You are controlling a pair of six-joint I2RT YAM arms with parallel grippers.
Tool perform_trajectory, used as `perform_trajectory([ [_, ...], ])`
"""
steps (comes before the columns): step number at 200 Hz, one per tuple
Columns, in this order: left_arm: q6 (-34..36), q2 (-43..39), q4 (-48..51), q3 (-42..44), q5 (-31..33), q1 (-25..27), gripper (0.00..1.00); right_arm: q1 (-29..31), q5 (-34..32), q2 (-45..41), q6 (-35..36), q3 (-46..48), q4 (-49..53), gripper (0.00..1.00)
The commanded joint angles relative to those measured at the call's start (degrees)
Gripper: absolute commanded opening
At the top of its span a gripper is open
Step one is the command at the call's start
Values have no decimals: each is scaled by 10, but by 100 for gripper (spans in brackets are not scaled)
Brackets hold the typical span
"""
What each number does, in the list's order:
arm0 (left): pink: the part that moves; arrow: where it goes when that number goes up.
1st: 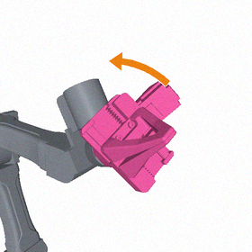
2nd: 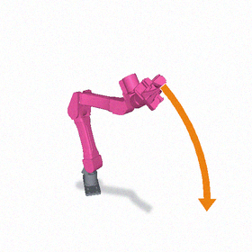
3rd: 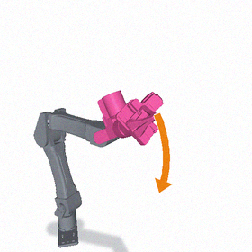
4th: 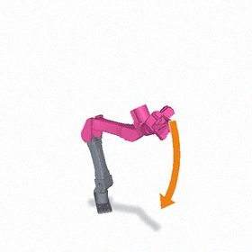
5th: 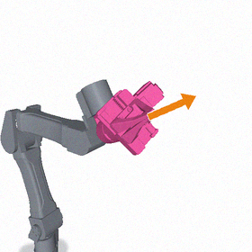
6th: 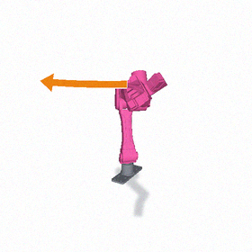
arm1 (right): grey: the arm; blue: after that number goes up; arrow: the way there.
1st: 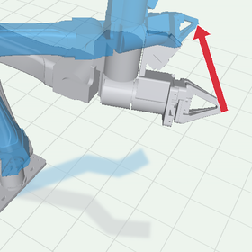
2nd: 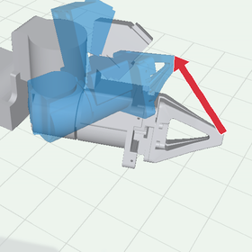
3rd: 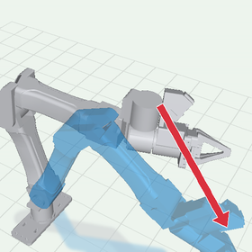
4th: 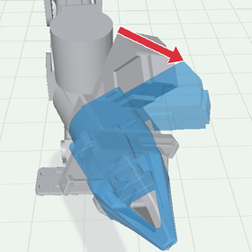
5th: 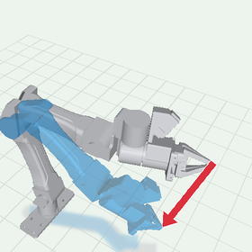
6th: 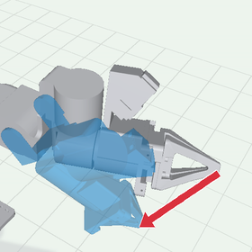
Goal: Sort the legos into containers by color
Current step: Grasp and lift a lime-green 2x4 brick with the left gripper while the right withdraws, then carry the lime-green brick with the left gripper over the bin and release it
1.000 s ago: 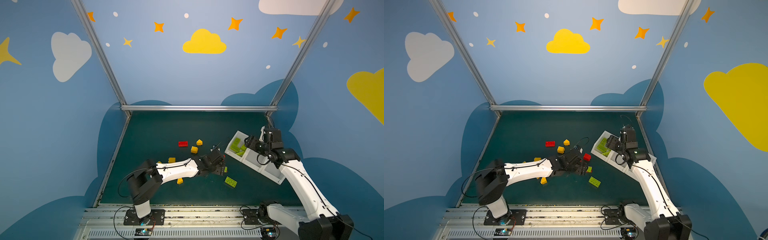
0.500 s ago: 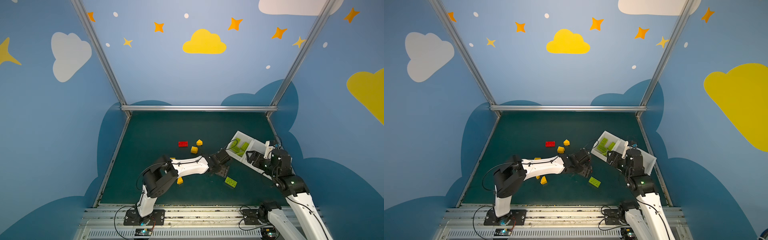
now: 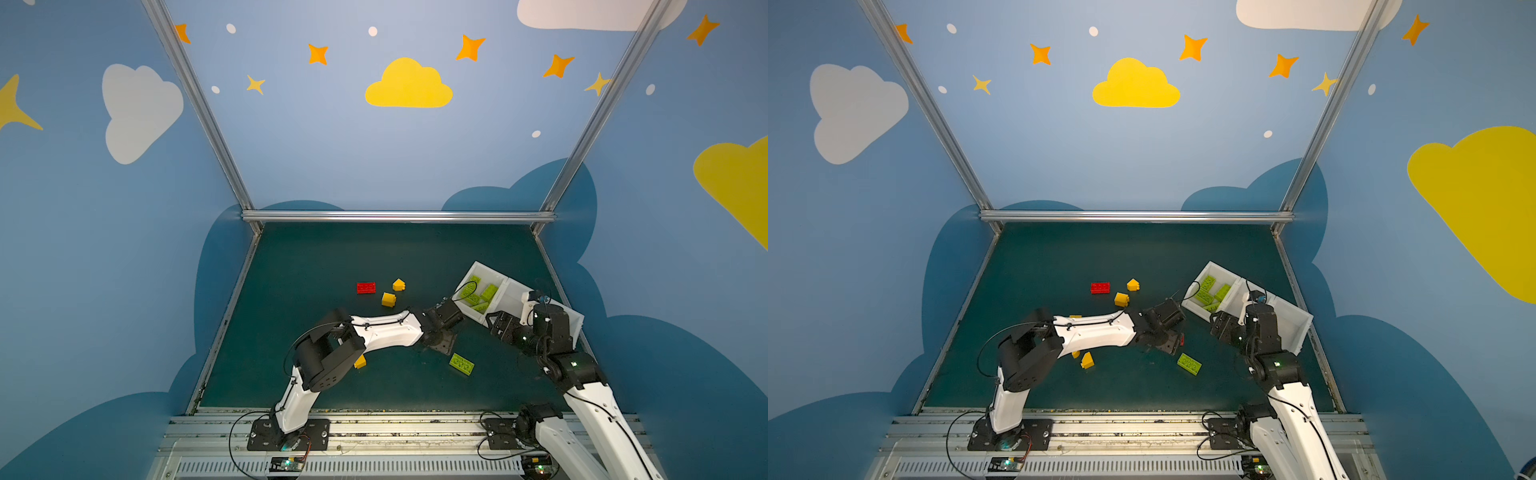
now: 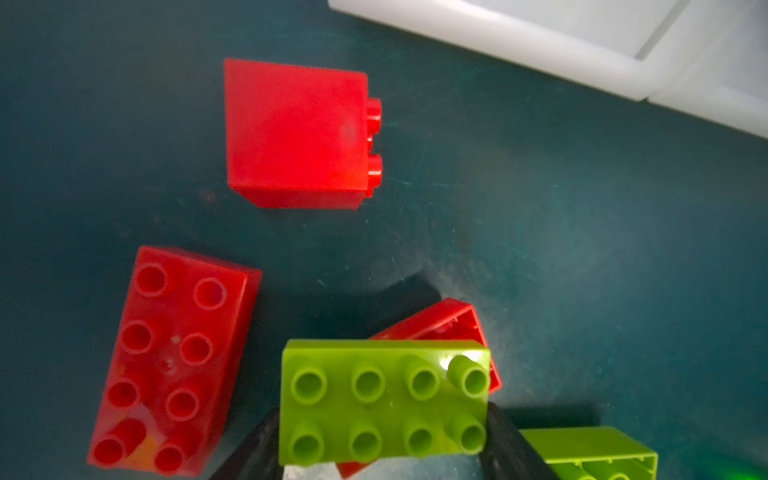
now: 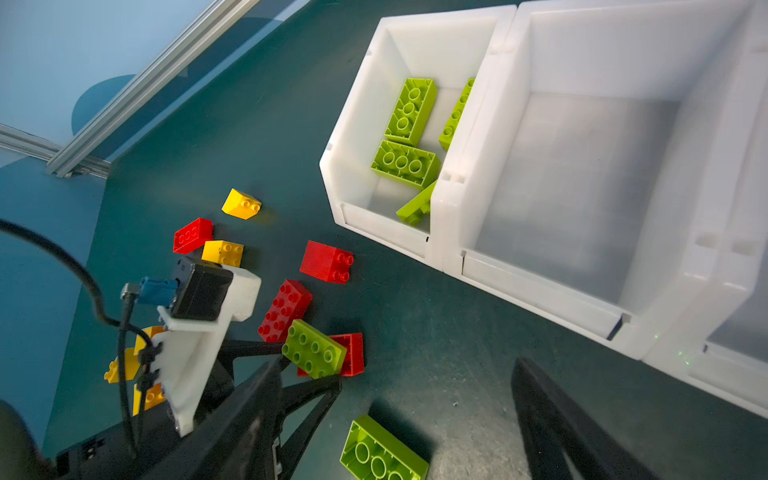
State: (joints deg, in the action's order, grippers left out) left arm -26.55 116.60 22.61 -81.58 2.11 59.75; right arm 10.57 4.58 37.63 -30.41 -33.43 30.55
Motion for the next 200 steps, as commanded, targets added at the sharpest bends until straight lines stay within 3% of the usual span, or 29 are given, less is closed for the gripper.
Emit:
perform_trajectory([
  [1,6,13,10,-21,9,1,67,-3,2,-8,9,3,-10,85],
  [41,6,13,11,-28,10,1,60,-5,3,-16,9,6,-6,85],
  [122,18,-25,27,-50,27,-6,59,-6,33,-43,3,-3,6,85],
  [200,55,15,29,-185,-57,-47,59,-5,132,-82,6,10,-13,85],
])
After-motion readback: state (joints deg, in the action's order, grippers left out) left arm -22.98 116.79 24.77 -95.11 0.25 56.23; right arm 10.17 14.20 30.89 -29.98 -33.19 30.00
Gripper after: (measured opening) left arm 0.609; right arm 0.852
